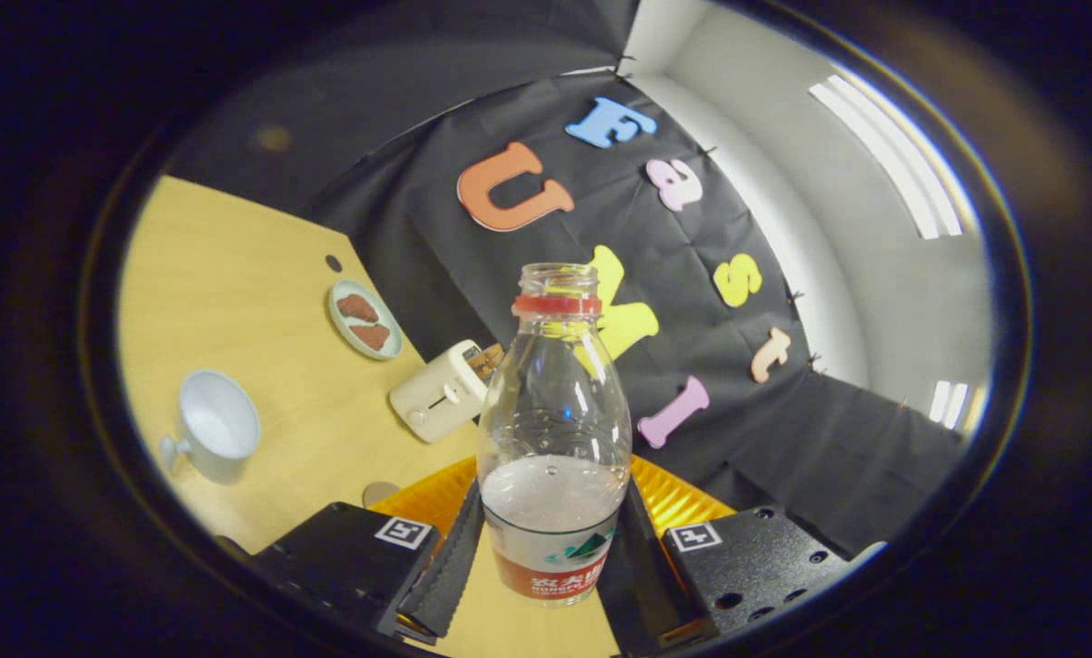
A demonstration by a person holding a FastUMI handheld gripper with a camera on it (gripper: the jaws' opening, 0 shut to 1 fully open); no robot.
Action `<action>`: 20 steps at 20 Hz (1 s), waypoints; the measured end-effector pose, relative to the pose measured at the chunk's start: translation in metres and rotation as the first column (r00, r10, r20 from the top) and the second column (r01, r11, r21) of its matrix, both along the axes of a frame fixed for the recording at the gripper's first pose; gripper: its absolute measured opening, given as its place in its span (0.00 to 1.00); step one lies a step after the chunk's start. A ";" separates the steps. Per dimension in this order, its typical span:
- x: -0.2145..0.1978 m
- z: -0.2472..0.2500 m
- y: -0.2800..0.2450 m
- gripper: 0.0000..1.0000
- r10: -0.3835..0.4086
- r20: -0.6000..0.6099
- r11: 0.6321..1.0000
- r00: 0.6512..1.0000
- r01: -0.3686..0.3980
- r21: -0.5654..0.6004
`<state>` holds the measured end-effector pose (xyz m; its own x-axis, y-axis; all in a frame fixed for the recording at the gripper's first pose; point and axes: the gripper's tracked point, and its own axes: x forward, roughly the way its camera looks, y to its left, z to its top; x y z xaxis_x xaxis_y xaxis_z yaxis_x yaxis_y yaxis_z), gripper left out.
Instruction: Take the bottle from table, then pour the juice into the cup, finally place the bottle on the coaster
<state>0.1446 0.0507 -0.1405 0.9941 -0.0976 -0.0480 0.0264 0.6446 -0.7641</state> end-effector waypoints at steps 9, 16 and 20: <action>-0.001 0.047 -0.013 0.79 -0.047 0.019 0.895 0.999 0.033 0.446; 0.016 0.043 -0.004 0.79 -0.025 0.072 0.782 0.997 -0.025 0.622; 0.030 0.024 0.000 0.79 -0.010 0.091 0.760 0.996 -0.051 0.648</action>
<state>0.1747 0.0505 -0.1164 0.9986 -0.0529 -0.0095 0.0507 0.9861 -0.1581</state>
